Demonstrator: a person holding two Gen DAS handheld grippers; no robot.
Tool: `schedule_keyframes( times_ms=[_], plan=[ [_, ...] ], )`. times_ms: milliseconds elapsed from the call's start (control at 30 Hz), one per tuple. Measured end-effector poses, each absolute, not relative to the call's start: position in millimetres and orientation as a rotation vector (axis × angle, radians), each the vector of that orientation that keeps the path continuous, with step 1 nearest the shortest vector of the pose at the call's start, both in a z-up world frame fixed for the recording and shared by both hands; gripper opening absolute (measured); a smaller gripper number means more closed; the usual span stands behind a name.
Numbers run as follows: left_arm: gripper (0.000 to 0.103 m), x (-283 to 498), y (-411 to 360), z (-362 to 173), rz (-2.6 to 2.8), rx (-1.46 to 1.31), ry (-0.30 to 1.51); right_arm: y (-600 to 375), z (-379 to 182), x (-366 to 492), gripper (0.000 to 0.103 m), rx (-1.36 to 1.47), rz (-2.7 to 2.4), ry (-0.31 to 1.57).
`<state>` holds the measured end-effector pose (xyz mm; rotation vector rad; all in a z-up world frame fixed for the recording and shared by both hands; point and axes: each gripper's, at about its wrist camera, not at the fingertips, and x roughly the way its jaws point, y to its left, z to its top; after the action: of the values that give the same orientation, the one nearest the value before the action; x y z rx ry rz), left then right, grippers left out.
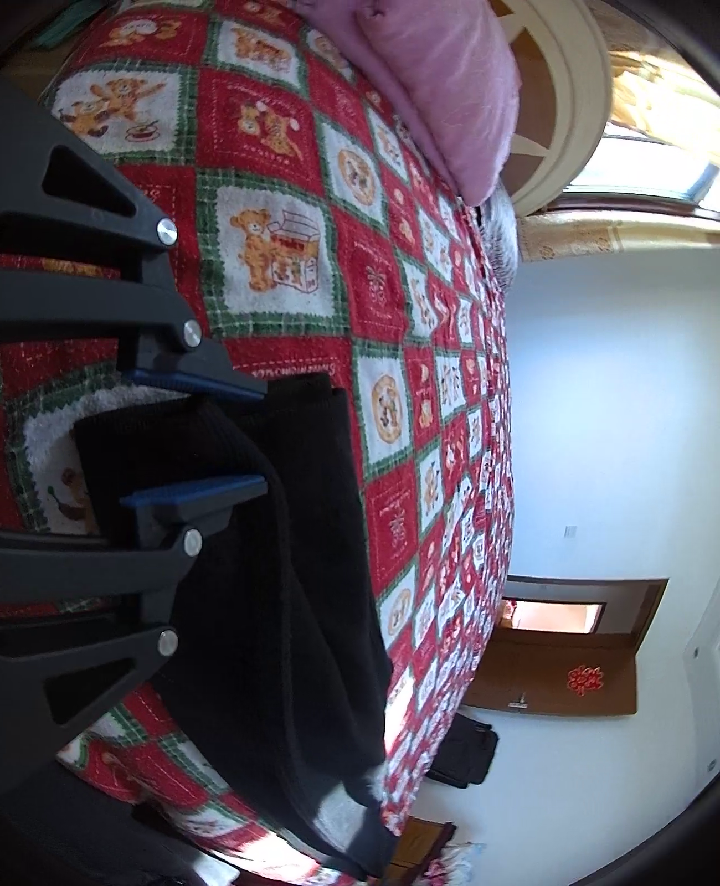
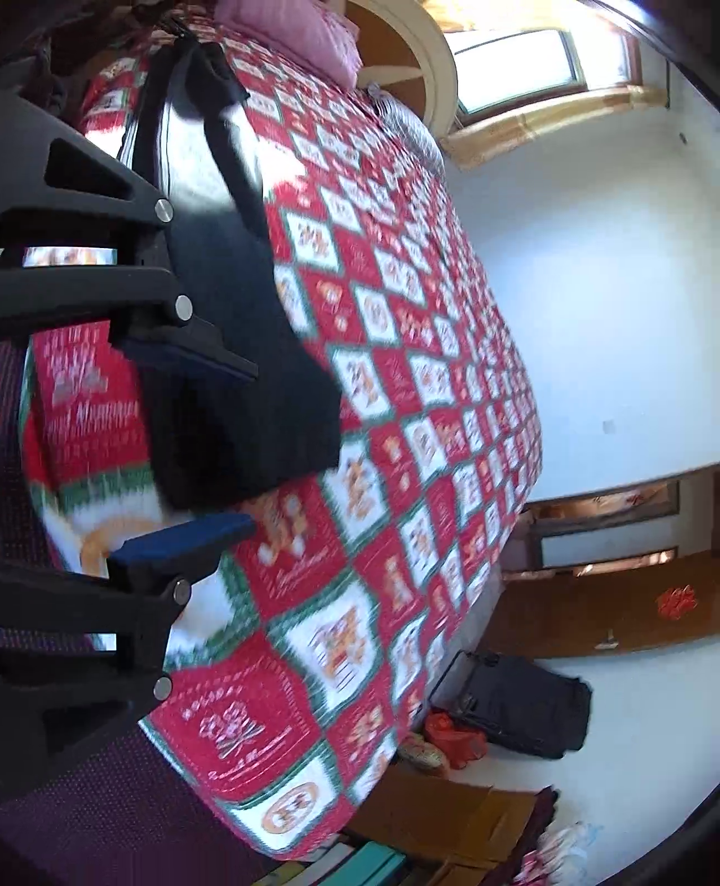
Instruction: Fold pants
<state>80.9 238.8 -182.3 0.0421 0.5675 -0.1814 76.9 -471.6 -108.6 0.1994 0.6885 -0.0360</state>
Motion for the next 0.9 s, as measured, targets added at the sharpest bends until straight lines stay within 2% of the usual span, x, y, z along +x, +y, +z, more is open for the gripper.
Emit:
schedule_keyframes(
  times_ms=[200, 467, 633, 667, 700, 733, 800, 900],
  plan=[
    [0.026, 78, 233, -180, -0.183, 0.111, 0.554, -310, -107, 102, 0.05, -0.111, 0.33, 0.753],
    [0.023, 78, 239, -181, -0.203, 0.041, 0.55, -109, -163, 112, 0.05, -0.379, 0.719, 0.793],
    [0.013, 82, 237, -180, -0.208, 0.043, 0.545, -40, -204, 117, 0.05, -0.561, 0.729, 0.794],
    [0.012, 84, 236, -178, -0.214, 0.049, 0.544, -38, -209, 122, 0.047, -0.595, 0.707, 0.788],
    [0.012, 85, 235, -175, -0.215, 0.06, 0.539, -37, -209, 127, 0.023, -0.578, 0.71, 0.801],
    [0.011, 87, 234, -172, -0.218, 0.072, 0.533, -38, -206, 131, 0.01, -0.545, 0.718, 0.814],
    [0.01, 91, 234, -163, -0.23, 0.093, 0.519, -43, -193, 136, 0.003, -0.519, 0.712, 0.804],
    [0.01, 93, 239, -150, -0.239, 0.119, 0.49, -43, -170, 132, 0.003, -0.492, 0.738, 0.767]
  ],
)
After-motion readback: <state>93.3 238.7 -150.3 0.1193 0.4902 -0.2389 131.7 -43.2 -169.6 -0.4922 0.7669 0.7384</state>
